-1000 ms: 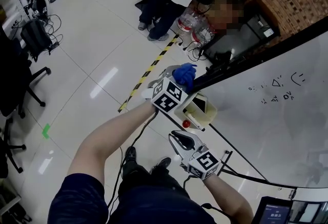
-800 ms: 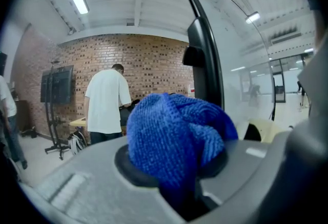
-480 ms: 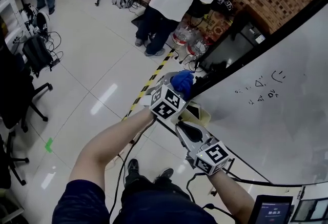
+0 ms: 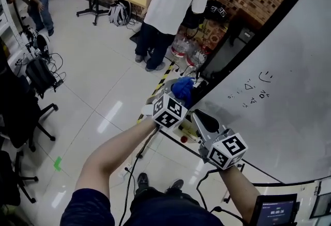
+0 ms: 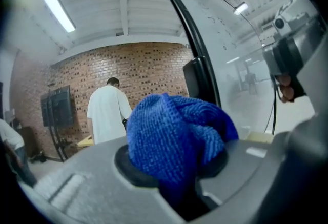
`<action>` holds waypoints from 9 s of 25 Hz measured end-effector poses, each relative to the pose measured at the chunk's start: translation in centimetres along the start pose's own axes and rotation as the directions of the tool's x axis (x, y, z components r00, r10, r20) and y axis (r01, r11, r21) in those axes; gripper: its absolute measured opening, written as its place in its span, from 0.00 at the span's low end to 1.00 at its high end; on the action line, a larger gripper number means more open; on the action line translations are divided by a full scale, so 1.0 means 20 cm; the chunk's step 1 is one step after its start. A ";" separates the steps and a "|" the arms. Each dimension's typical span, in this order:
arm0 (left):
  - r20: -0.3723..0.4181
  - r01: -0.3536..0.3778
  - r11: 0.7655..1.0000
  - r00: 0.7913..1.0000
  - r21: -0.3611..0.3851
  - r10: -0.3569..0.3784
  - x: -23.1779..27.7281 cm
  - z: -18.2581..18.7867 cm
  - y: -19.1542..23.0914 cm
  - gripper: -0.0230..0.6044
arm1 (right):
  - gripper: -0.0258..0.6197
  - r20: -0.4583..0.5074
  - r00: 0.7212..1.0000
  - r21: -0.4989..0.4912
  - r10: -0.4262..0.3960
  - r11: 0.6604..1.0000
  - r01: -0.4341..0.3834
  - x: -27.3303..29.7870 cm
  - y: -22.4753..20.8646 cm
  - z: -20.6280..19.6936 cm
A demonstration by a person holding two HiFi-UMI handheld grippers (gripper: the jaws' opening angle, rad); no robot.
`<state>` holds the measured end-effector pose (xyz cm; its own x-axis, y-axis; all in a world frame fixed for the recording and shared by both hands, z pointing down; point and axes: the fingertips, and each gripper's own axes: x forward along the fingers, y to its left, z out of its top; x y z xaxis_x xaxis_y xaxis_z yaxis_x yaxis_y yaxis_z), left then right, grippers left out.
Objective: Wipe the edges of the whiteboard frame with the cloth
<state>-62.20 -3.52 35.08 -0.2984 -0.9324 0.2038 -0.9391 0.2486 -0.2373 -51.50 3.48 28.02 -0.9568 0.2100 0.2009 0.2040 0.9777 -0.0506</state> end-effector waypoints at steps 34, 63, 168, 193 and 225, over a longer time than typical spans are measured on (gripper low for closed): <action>0.091 -0.071 0.963 0.995 0.259 0.048 -0.12 0.74 0.10 0.24 | 0.10 0.205 0.975 -0.119 -0.080 0.987 0.106 -0.25 -0.05 0.51; 0.174 -0.117 0.931 0.983 0.347 0.059 -0.09 1.54 0.24 0.24 | 0.07 0.336 0.931 -0.255 -0.145 0.937 0.238 -0.38 -0.19 1.43; 0.356 -0.236 0.756 0.934 0.610 0.004 -0.49 3.41 0.23 0.24 | 0.06 0.549 0.728 -0.173 -0.411 0.796 0.580 -1.16 -0.44 1.89; 0.366 -0.220 0.802 0.931 0.555 0.002 -0.35 3.61 -0.44 0.24 | 0.06 0.547 0.719 -0.116 -0.429 0.811 0.573 -1.82 -0.54 1.74; 0.696 0.014 0.966 0.690 0.259 -0.197 -1.17 3.02 -1.20 0.25 | 0.06 0.547 0.715 -0.019 -0.436 0.847 0.532 -2.41 -0.42 1.31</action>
<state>-22.43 -3.52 -21.46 0.0977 -0.8751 -0.4741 -0.8666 0.1594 -0.4728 -12.49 -14.97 -6.82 -0.8861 -0.2804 -0.3690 -0.3319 0.9397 0.0830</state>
